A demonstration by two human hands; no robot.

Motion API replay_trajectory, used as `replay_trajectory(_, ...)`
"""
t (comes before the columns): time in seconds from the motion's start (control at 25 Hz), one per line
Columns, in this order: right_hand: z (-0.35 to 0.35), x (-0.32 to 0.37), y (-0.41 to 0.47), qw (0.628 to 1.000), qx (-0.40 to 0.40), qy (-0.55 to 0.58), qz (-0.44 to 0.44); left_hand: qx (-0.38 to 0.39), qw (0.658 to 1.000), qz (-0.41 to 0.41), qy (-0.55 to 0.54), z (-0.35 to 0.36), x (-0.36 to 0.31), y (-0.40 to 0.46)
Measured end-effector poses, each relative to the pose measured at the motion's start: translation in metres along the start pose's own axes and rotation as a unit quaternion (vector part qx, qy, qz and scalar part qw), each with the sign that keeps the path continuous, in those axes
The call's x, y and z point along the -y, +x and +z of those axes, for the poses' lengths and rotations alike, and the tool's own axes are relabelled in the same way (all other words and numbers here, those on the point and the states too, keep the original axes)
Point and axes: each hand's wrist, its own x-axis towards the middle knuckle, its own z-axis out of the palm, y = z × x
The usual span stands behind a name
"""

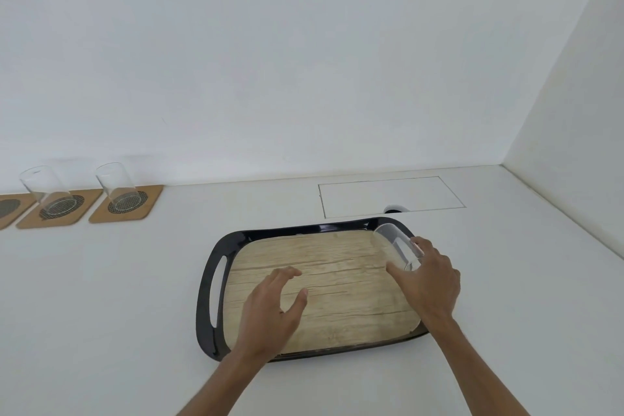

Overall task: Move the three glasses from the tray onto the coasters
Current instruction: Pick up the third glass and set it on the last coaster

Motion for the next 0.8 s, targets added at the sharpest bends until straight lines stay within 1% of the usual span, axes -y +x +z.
replay_trajectory(0.08,-0.011,0.008,0.005,0.996,0.004,0.086,0.007,0.029,0.999,0.028,0.019,0.008,-0.012,0.011)
replay_trajectory(0.16,-0.022,0.016,0.008,0.990,0.019,0.142,0.005,0.049,0.994,0.075,0.057,0.016,-0.025,0.023)
replay_trajectory(0.24,-0.031,0.023,0.008,0.986,0.038,0.160,-0.010,0.060,0.986,0.122,0.095,0.022,-0.035,0.038)
replay_trajectory(0.4,-0.049,0.042,0.004,0.977,0.090,0.187,-0.043,0.085,0.965,0.188,0.160,0.023,-0.057,0.077)
replay_trajectory(0.48,-0.061,0.054,0.002,0.969,0.110,0.216,-0.054,0.086,0.952,0.226,0.187,0.022,-0.068,0.090)
replay_trajectory(0.56,-0.069,0.065,0.001,0.961,0.129,0.237,-0.067,0.073,0.947,0.247,0.191,0.021,-0.072,0.096)
replay_trajectory(0.68,-0.080,0.077,-0.001,0.951,0.152,0.256,-0.081,0.031,0.961,0.233,0.145,0.018,-0.073,0.092)
replay_trajectory(0.8,-0.085,0.089,-0.004,0.944,0.147,0.283,-0.085,0.029,0.984,0.159,0.076,0.011,-0.075,0.086)
